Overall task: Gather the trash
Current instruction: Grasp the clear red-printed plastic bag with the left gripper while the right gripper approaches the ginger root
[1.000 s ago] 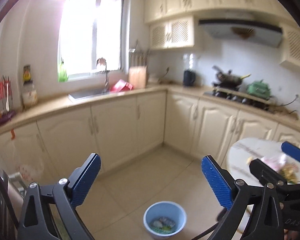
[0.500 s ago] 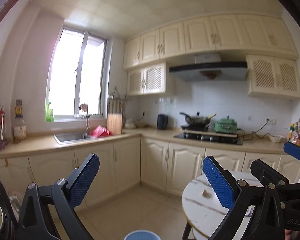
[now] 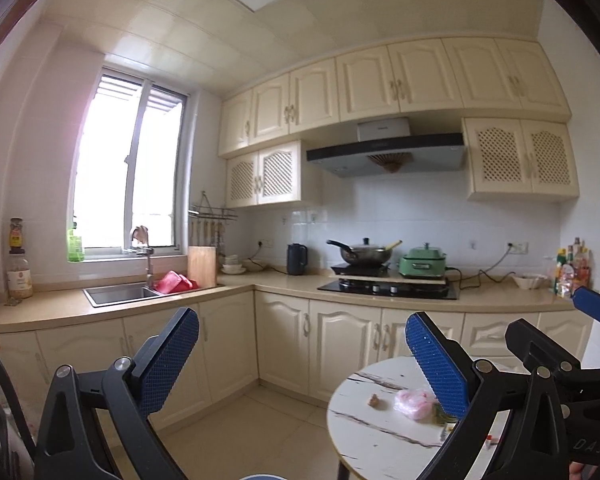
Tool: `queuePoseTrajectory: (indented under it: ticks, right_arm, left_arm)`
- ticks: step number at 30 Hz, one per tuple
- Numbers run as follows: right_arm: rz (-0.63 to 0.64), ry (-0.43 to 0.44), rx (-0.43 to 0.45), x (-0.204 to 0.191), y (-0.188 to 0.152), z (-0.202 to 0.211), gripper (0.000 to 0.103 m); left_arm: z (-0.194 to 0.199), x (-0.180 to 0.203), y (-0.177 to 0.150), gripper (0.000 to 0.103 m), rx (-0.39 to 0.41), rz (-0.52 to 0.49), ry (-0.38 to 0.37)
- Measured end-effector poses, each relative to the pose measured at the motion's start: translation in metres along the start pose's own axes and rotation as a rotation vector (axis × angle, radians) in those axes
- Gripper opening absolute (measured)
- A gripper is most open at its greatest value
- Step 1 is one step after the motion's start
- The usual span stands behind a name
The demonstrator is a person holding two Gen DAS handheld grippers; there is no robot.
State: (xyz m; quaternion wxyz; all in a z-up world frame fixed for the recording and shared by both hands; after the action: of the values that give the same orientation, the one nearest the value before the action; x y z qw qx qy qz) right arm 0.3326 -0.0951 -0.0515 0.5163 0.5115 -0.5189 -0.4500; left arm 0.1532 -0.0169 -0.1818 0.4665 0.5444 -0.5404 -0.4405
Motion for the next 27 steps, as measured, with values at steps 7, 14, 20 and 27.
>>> queuePoseTrajectory:
  ticks: [7,14,20,27]
  right_arm:
    - [-0.039,-0.073,-0.062,0.046,-0.029,-0.016,0.103]
    - [-0.117,-0.178,-0.192,0.121,-0.084,-0.044,0.103]
    - [-0.2,-0.269,-0.367,0.19,-0.155,-0.073,0.103]
    - [-0.252,-0.324,-0.526,0.24,-0.226,-0.106,0.103]
  left_arm:
    - [-0.062,0.024,-0.014,0.102,-0.108,-0.037,-0.08]
    - [-0.139,0.041,-0.047,0.102,-0.287,-0.053,-0.12]
    - [-0.203,0.062,-0.078,0.102,-0.439,-0.064,-0.158]
    - [-0.307,0.125,-0.104,0.102,-0.624,-0.091,-0.236]
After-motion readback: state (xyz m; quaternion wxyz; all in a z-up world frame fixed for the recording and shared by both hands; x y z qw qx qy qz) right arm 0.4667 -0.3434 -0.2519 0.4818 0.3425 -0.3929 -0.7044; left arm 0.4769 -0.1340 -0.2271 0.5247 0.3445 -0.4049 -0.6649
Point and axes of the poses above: each gripper's, at about its wrist camera, not at the fingertips, and z roughly against the way its jaws point, x to its right, y to its top, the point moved 4 cm from there along -z, roughly the way its jaws point, and after that the axes turned 11 degrees about x, right-handed, at the moved point
